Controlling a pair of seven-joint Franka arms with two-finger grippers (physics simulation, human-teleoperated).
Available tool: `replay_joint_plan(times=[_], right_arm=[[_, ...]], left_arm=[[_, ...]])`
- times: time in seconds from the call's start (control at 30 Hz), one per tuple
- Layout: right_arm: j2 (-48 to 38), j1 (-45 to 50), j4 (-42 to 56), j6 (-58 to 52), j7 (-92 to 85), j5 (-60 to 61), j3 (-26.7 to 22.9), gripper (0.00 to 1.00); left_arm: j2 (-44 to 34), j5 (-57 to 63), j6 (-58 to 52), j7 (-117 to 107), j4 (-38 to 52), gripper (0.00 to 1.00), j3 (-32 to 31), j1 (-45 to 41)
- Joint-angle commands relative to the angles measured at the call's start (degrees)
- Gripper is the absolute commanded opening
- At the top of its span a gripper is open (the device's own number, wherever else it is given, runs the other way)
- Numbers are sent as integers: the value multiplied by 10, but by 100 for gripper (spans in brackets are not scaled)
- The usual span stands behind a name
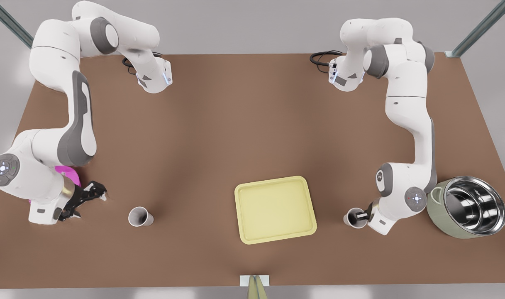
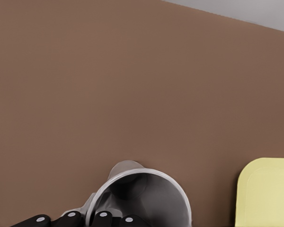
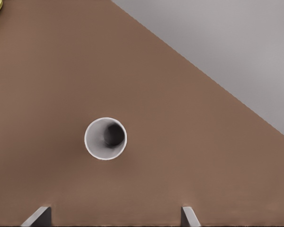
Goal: Use the left arm to pick up the white IKEA cup from the tray and place it on the middle-left position; use the right arm to pick up the white IKEA cup from the tray and place it on the middle-right position
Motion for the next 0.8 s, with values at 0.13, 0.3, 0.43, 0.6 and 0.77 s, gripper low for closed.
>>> replay_joint_plan(times=[0.13,0.3,0.43,0.6,0.77], right_arm=[[-161,-3,-192,-31,301,4,-3,100],[-183,-3,-213,-38,315,5,-4,100],[-189,-3,-224,-21,391,6,-4,100],[-184,-3,-222,-18,429,35,-4,100],[-183,-4,-222,-19,418,29,-5,100]], left_arm=[[9,-6,5,127,0,18,0,2],[10,-5,15,127,1,100,0,2],[-64,56,-83,124,3,100,-1,0],[-283,67,-332,128,-6,100,-11,-3],[-363,61,-278,125,-126,100,-12,1]])
